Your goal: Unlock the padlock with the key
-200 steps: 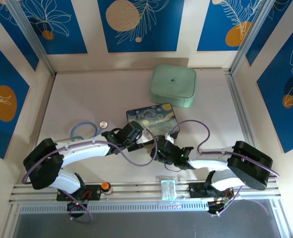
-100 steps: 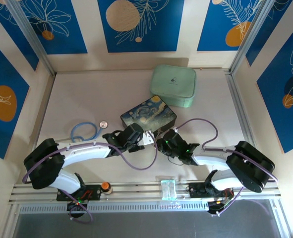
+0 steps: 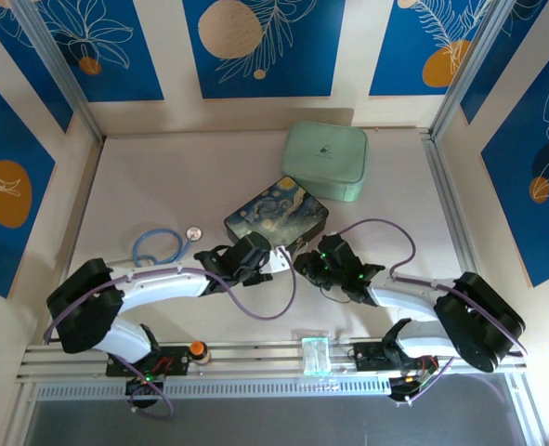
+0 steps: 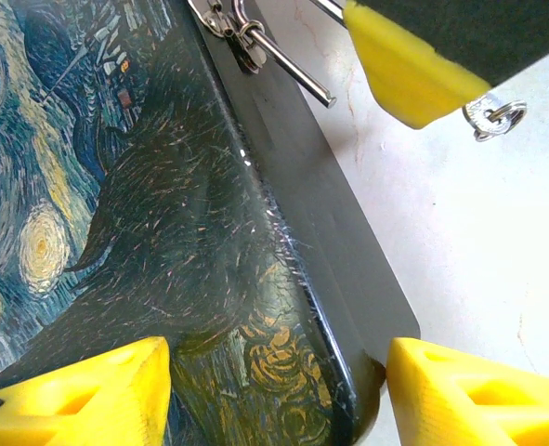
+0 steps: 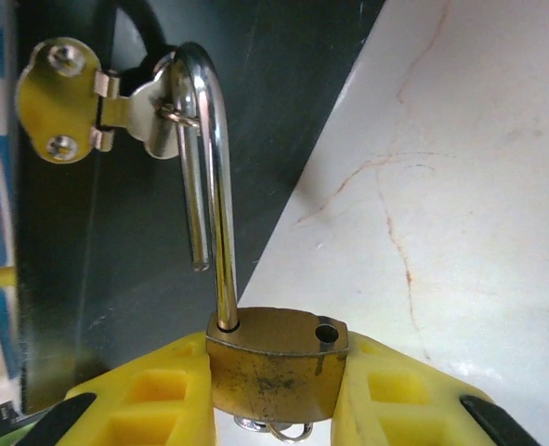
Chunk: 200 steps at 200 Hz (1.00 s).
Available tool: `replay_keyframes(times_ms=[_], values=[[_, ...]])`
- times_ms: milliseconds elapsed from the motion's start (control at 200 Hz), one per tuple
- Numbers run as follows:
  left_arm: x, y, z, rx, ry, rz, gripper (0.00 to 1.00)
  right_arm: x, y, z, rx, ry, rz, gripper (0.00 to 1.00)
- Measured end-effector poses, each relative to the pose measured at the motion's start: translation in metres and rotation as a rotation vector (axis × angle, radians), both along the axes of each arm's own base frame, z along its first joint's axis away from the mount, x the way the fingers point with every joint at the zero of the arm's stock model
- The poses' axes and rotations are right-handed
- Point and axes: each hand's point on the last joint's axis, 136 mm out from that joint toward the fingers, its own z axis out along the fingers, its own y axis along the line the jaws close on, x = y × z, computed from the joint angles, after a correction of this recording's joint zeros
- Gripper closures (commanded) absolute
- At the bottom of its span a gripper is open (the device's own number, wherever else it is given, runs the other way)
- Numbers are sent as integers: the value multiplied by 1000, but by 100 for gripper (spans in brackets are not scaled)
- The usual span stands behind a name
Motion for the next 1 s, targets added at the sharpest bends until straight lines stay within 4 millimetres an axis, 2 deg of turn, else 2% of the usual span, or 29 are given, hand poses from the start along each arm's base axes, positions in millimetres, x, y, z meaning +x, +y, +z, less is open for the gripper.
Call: replay_keyframes(times_ms=[355, 1001], values=[[1, -6, 0, -13, -8, -7, 39, 11, -11, 2, 48, 28, -33, 77], [2, -8, 0, -21, -13, -7, 39, 16, -18, -7, 8, 19, -21, 77]])
